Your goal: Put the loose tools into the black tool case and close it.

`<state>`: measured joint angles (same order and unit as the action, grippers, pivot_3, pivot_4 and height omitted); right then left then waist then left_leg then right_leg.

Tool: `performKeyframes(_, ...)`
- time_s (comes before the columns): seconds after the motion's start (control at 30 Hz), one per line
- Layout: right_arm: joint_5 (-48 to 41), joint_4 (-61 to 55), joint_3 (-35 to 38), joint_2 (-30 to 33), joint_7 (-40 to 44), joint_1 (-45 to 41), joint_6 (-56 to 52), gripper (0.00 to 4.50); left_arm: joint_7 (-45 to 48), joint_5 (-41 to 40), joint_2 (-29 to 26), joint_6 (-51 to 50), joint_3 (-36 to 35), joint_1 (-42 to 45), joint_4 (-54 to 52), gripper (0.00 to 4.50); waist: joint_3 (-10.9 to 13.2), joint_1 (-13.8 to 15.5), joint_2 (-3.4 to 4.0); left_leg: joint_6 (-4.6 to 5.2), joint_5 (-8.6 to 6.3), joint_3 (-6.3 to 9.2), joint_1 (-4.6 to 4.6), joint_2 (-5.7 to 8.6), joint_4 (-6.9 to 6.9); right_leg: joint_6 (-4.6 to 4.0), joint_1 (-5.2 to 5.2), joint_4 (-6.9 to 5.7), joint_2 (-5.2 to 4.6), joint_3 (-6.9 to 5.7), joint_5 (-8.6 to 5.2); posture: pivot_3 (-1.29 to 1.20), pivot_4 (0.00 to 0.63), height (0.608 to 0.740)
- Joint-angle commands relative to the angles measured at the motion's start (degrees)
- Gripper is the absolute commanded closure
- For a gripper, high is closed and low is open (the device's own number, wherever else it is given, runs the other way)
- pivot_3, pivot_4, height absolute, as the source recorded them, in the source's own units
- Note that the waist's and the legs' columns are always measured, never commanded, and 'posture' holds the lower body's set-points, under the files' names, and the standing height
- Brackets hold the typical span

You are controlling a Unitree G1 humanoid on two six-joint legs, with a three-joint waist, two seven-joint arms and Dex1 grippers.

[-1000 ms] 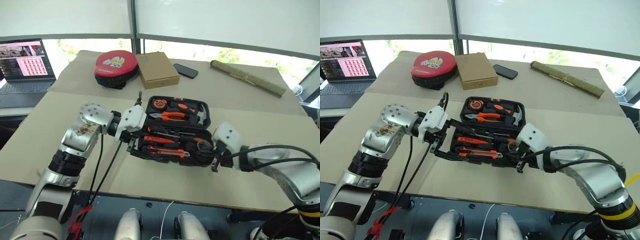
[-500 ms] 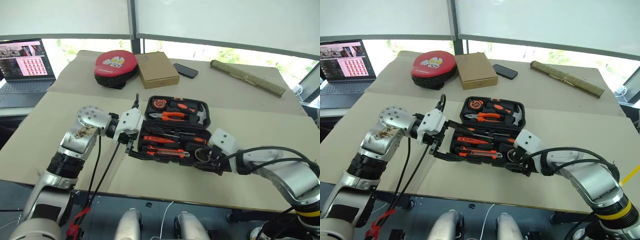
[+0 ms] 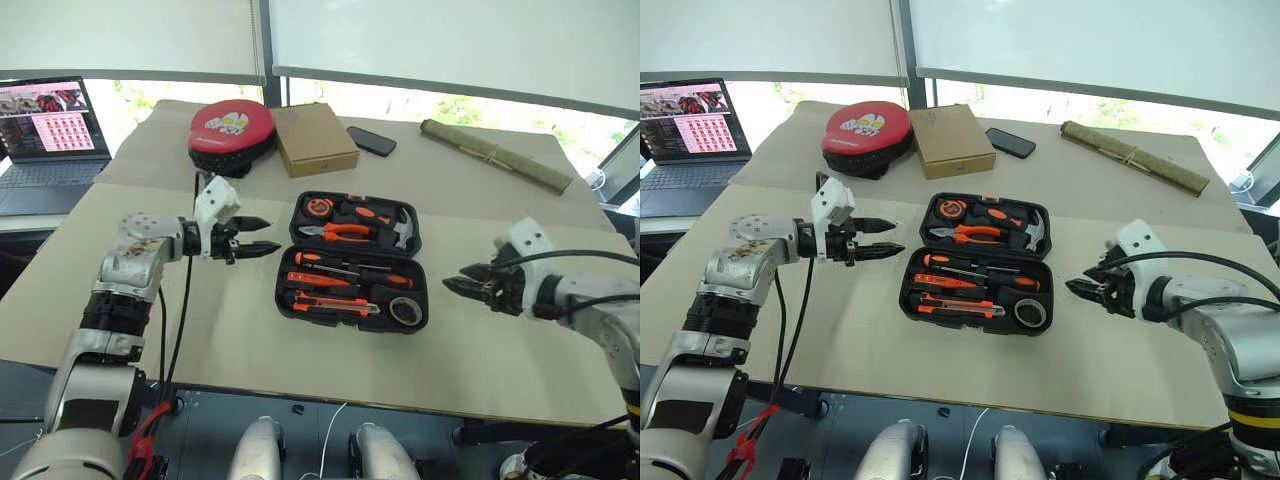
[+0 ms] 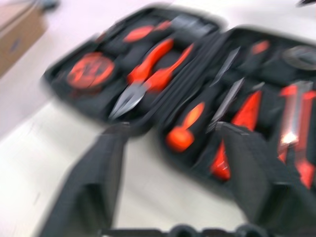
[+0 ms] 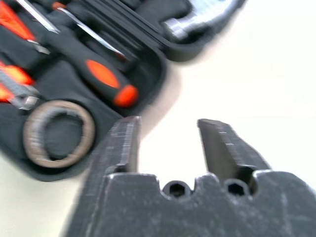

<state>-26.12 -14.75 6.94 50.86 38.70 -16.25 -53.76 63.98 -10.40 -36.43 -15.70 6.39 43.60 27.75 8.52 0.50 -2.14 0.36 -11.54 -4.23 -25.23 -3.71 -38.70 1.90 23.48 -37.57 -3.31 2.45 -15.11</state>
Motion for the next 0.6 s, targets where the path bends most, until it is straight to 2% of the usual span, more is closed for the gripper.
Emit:
performKeyframes(0.03,3.36,4.25,-3.58,-1.34,0.88,-2.85,5.29,3.86,-1.41,4.11,0.70,4.77,2.28,0.36,1.75,3.17,0.00,-0.06,0.00,0.00,0.00,-0.02,0.00,0.00,0.00,0.00,0.01,0.00,0.00,0.00,0.00,0.00,0.150,0.740)
performKeyframes(0.1,4.62,5.97,-5.95,-2.14,1.77,-4.59,6.98,4.50,-0.75,5.11,1.59,5.88,3.46,0.12,2.12,3.98,0.00,-0.07,0.00,0.00,0.00,-0.05,-0.02,0.00,0.00,-0.01,0.04,-0.02,0.00,0.02,0.00,0.00,0.150,0.740)
performKeyframes(0.13,5.23,6.87,-7.15,-2.75,2.07,-5.68,7.54,4.50,-0.71,5.60,2.05,6.04,3.97,0.13,2.34,4.36,0.00,-0.06,0.01,0.00,0.00,-0.06,-0.04,-0.01,0.00,-0.01,0.08,-0.03,0.00,0.03,0.00,0.00,0.150,0.740)
performKeyframes(0.17,5.68,7.65,-7.96,-3.19,2.31,-6.53,7.95,4.50,-0.69,5.97,2.40,6.22,4.25,0.26,2.71,4.48,0.00,-0.06,0.01,0.00,0.00,-0.08,-0.08,0.00,0.00,-0.01,0.13,-0.04,-0.01,0.05,0.00,0.00,0.150,0.740)
performKeyframes(0.37,9.02,10.31,-14.78,-5.28,5.66,-10.90,10.42,4.50,0.70,6.56,3.64,3.23,5.70,-0.15,1.07,4.48,0.00,-0.11,0.00,-0.01,0.01,-0.18,-0.40,0.00,-0.05,-0.01,0.62,-0.33,0.00,0.16,0.02,0.00,0.150,0.740)
performKeyframes(0.6,7.54,4.93,-14.73,-3.94,10.47,-8.20,10.09,4.50,7.94,-0.14,2.83,-1.30,3.94,-4.94,-10.19,4.48,0.01,-0.55,0.01,0.00,0.00,-0.18,-0.41,-0.01,0.02,-0.03,0.69,-0.41,0.01,0.17,0.01,0.00,0.150,0.740)
